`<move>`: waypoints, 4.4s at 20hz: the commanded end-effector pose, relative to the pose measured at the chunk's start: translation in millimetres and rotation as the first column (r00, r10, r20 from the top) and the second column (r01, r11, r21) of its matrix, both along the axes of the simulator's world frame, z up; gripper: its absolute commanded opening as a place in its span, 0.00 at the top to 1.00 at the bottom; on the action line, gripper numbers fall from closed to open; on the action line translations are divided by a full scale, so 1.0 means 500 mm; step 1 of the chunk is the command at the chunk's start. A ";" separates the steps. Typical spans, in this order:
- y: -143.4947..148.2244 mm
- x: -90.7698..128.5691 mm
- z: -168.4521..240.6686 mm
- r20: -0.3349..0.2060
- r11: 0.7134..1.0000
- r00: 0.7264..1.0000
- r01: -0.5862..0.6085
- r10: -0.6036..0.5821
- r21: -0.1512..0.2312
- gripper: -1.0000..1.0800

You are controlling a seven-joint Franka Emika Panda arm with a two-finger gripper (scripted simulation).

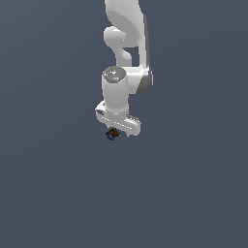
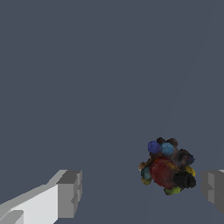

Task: Pick up the object and move it to a goal position.

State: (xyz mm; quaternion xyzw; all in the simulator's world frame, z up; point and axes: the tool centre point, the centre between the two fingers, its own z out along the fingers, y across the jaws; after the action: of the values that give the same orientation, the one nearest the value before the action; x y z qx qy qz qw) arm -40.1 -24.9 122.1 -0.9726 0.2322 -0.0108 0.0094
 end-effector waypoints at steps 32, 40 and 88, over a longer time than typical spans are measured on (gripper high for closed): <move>-0.070 -0.115 -0.166 -0.025 0.939 0.939 0.343 -0.343 -0.014 0.04; -0.071 -0.114 -0.185 -0.025 0.939 0.938 0.344 -0.344 -0.013 1.00; -0.138 0.079 0.371 -0.021 0.938 0.938 0.346 -0.347 -0.015 1.00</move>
State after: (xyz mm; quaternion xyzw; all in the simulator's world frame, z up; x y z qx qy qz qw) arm -5.2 -92.3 293.9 -0.9166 0.3999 -0.0023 -0.0005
